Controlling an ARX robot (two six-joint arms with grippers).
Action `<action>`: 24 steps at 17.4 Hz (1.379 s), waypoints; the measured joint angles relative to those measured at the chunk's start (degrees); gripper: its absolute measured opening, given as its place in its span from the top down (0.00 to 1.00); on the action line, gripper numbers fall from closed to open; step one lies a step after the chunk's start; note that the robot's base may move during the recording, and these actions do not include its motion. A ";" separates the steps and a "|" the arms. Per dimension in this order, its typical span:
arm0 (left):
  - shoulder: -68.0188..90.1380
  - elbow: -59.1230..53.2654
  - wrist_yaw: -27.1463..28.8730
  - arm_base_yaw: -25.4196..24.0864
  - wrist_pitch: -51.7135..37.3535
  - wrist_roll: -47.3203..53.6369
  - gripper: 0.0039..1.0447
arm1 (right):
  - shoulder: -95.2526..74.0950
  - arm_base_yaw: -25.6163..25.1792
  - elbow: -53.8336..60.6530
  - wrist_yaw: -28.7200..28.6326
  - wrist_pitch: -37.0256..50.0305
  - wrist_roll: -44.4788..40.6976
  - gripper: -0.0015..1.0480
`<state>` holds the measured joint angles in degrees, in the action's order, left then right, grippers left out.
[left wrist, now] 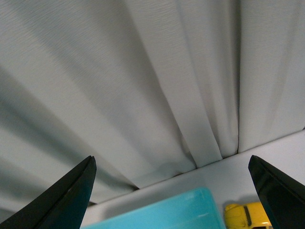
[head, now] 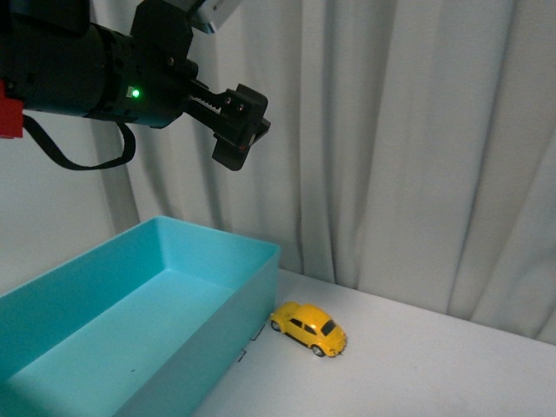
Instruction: Wind up and store yellow beetle toy
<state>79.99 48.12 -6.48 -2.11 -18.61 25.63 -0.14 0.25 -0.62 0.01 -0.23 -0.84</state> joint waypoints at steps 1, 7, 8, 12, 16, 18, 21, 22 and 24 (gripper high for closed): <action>3.58 4.52 -1.53 1.51 3.19 5.33 0.06 | 0.00 0.00 0.00 0.02 0.00 0.00 0.06; 22.64 25.59 0.55 12.22 33.16 44.26 0.06 | 0.00 0.00 0.00 0.02 0.00 0.00 0.06; 25.11 27.54 3.02 12.48 37.64 50.01 0.06 | 0.00 0.00 0.00 0.02 0.00 0.00 0.06; 33.03 33.35 9.53 12.46 45.35 64.35 0.06 | 0.00 0.00 0.00 0.00 0.00 0.00 0.06; 37.83 36.39 10.64 12.39 47.84 66.10 0.06 | 0.00 0.00 0.00 0.02 0.00 0.02 0.06; 40.37 36.98 11.74 11.91 47.82 64.57 0.06 | 0.00 0.00 0.00 0.00 0.00 0.02 0.06; 43.91 38.32 12.17 10.93 48.41 62.60 0.06 | 0.00 0.00 0.00 0.02 0.00 0.00 0.06; 44.85 38.75 12.57 10.64 48.30 61.66 0.06 | 0.00 0.00 0.00 0.02 0.00 0.02 0.06; 46.77 39.98 12.50 10.51 48.43 61.13 0.06 | 0.00 0.00 0.00 0.02 0.00 0.02 0.06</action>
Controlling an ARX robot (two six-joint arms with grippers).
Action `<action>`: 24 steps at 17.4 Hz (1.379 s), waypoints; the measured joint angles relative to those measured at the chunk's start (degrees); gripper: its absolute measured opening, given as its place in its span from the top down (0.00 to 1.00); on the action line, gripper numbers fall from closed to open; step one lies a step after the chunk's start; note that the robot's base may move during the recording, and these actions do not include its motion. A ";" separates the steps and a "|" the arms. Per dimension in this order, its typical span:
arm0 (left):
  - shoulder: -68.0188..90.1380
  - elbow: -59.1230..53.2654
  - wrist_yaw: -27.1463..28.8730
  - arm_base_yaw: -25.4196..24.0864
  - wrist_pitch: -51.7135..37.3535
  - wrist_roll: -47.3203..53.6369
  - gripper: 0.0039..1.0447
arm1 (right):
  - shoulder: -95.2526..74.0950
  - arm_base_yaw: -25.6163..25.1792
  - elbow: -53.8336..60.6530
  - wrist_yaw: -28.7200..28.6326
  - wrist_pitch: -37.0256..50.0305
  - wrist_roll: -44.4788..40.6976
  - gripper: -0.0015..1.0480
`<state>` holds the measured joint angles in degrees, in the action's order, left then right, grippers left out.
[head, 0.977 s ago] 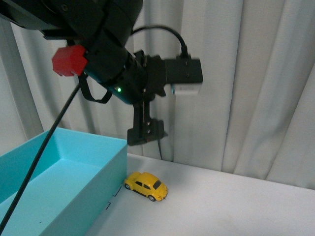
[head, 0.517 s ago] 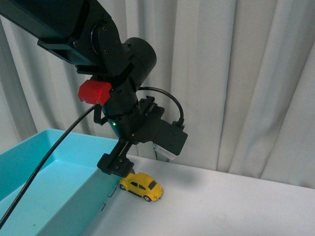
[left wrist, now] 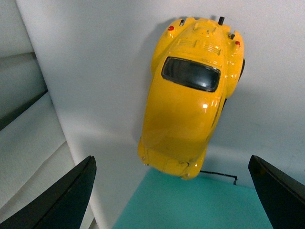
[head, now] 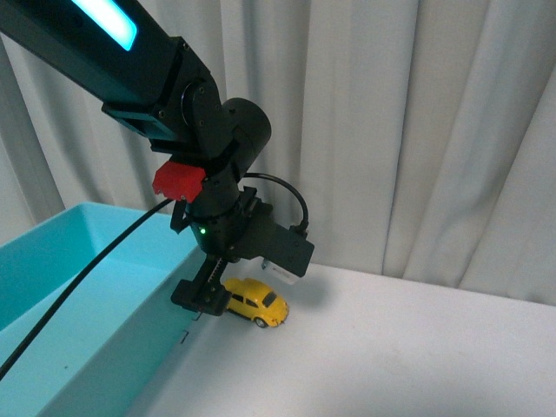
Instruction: Wind up and store yellow beetle toy
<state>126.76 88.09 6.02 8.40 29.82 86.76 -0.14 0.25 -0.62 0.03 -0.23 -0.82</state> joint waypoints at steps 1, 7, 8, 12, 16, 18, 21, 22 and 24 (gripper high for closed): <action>0.81 0.48 -0.35 0.02 -0.02 0.22 0.06 | 0.00 0.00 0.00 0.00 0.00 0.00 0.06; 5.09 2.89 -0.20 0.42 -0.04 -1.29 0.06 | 0.00 0.00 0.00 0.00 0.00 -0.02 0.06; 5.62 3.23 -0.22 0.66 -0.46 -1.22 0.06 | 0.00 0.00 0.00 -0.02 0.00 -0.02 0.06; 6.12 4.15 0.17 0.94 -0.17 -2.36 0.45 | 0.00 0.00 0.00 0.00 0.00 0.00 0.06; 5.60 4.26 -0.35 1.51 0.70 -1.73 0.62 | 0.00 0.00 0.00 -0.02 0.00 0.00 0.06; 4.61 3.69 -3.34 2.45 2.40 2.43 0.62 | 0.00 0.00 0.00 -0.02 0.00 0.00 0.06; 0.11 2.43 -9.97 4.48 4.35 1.60 0.62 | 0.00 0.00 0.00 -0.02 0.00 0.00 0.06; -2.93 1.38 -12.00 4.87 3.48 -0.11 0.62 | 0.00 0.00 0.00 -0.02 0.00 -0.02 0.06; -10.95 -1.57 -17.38 3.80 3.67 -5.25 0.62 | 0.00 0.00 0.00 -0.02 0.00 -0.02 0.06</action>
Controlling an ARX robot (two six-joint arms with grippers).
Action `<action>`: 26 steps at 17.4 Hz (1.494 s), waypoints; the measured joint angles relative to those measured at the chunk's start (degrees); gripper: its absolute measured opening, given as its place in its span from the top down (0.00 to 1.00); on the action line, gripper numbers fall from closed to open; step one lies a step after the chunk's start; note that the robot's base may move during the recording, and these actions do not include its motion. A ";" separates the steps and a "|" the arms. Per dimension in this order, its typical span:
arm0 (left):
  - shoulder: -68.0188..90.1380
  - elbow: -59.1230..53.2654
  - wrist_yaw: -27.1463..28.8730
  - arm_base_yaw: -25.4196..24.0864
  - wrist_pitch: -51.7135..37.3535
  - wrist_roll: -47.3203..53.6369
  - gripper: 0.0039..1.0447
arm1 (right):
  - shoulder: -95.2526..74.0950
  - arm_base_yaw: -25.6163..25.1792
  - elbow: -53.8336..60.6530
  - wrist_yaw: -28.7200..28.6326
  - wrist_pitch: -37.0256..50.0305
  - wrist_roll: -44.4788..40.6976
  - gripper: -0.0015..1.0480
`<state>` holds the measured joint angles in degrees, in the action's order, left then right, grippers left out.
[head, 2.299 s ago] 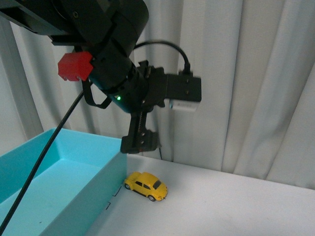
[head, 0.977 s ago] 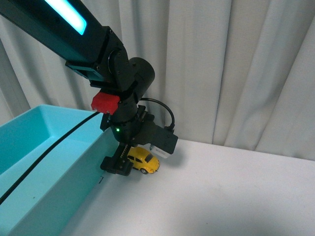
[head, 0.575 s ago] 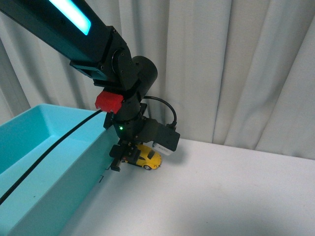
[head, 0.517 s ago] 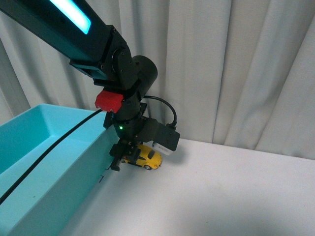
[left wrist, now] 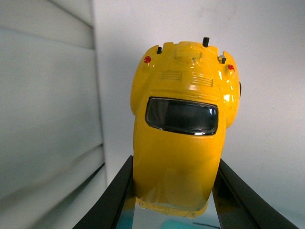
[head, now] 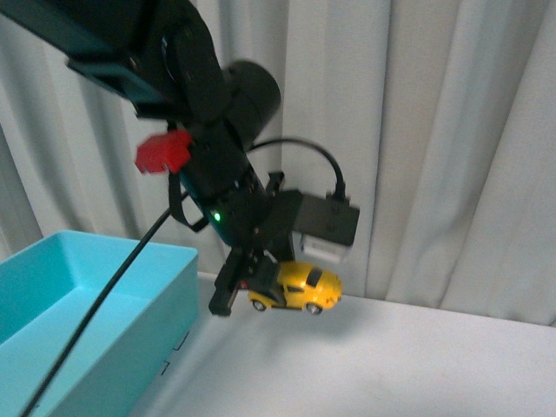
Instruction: Wind up and store yellow beetle toy
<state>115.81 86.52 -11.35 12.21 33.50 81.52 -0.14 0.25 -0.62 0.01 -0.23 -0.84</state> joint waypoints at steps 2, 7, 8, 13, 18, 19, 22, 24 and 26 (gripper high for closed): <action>-8.41 -3.10 -3.04 -4.66 0.44 -5.20 0.62 | 0.00 0.00 0.00 0.00 0.00 0.02 0.06; -20.76 -9.99 -5.38 -20.79 -2.62 -19.21 0.63 | 0.00 0.00 0.00 0.02 0.00 0.00 0.06; -20.92 -11.58 -4.35 -23.41 -3.63 -22.47 0.63 | 0.00 0.00 0.00 0.00 0.00 0.00 0.06; -16.65 -19.78 5.73 -31.19 -8.68 -33.24 0.63 | 0.00 0.00 0.00 0.00 0.00 0.00 0.06; -9.90 -22.49 9.03 -32.89 -15.21 -41.18 0.63 | 0.00 0.00 0.00 0.00 0.00 0.00 0.06; -8.24 -23.04 9.90 -33.07 -15.74 -42.34 0.63 | 0.00 0.00 0.00 0.00 0.00 0.00 0.06; -3.72 -24.20 11.23 -33.03 -16.92 -45.22 0.63 | 0.00 0.00 0.00 0.02 0.00 0.02 0.06; -2.40 -24.57 12.48 -32.65 -17.59 -45.83 0.63 | 0.00 0.00 0.00 0.00 0.00 0.02 0.06; -2.38 -24.55 11.89 -32.15 -17.53 -46.86 0.63 | 0.00 0.00 0.00 0.00 0.00 0.02 0.06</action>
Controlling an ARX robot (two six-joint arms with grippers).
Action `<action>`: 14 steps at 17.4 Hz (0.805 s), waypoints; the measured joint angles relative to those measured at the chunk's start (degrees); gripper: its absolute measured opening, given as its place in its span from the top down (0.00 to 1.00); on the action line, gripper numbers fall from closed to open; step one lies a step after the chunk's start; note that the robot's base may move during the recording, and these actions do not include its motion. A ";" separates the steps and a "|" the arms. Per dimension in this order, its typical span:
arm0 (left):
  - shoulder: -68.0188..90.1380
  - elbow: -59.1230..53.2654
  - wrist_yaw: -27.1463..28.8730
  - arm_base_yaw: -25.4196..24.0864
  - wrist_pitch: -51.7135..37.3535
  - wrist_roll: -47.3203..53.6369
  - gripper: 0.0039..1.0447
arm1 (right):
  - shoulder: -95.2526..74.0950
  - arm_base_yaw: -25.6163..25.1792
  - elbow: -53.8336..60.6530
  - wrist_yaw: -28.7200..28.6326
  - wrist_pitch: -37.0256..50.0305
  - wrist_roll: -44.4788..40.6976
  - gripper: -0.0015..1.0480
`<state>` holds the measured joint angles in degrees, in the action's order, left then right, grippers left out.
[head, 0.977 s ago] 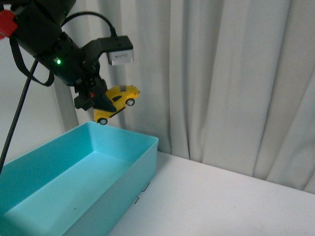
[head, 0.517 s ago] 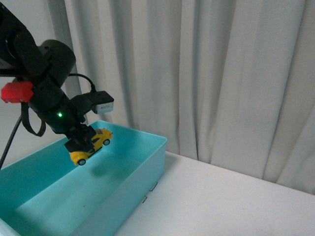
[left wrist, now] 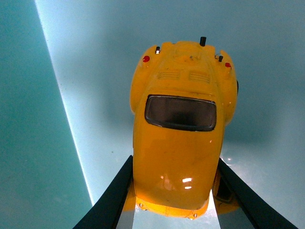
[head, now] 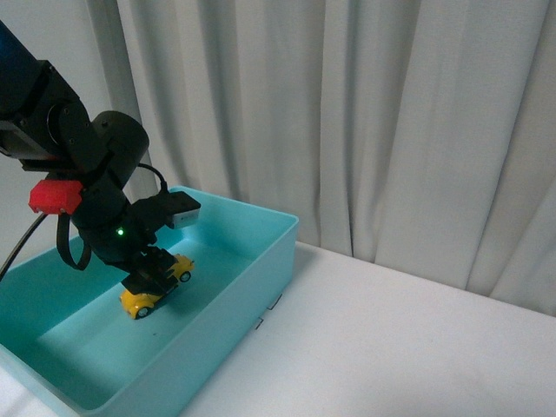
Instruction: Wind up and store yellow beetle toy
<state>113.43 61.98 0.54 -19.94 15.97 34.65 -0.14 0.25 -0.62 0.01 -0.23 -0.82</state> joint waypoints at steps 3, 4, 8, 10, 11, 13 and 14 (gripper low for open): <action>0.28 0.07 -1.49 0.33 1.07 -1.29 0.38 | 0.00 0.00 0.00 0.00 0.00 0.00 0.06; 0.26 0.09 -1.92 0.35 1.07 -1.49 0.28 | 0.00 0.00 0.00 0.00 0.00 -0.02 0.06; -5.07 -0.26 -6.32 -0.48 0.07 -1.66 0.07 | 0.00 0.00 0.00 0.00 0.00 -0.02 0.06; -12.41 -1.81 -10.34 -1.77 -2.25 -1.97 0.06 | 0.00 0.00 0.00 0.02 0.00 0.00 0.06; -15.89 -3.15 -12.11 -2.43 -3.63 -2.58 0.06 | 0.00 0.00 0.00 0.02 0.00 0.00 0.06; -25.38 -7.10 -16.02 -3.89 -5.57 -4.00 0.06 | 0.00 0.00 0.00 0.00 0.00 0.00 0.06; -29.40 -8.26 -16.92 -4.35 -6.56 -5.11 0.06 | 0.00 0.00 0.00 0.02 0.00 0.00 0.06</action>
<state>84.03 53.71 -16.38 -24.29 9.41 29.54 -0.14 0.25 -0.62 0.03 -0.23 -0.82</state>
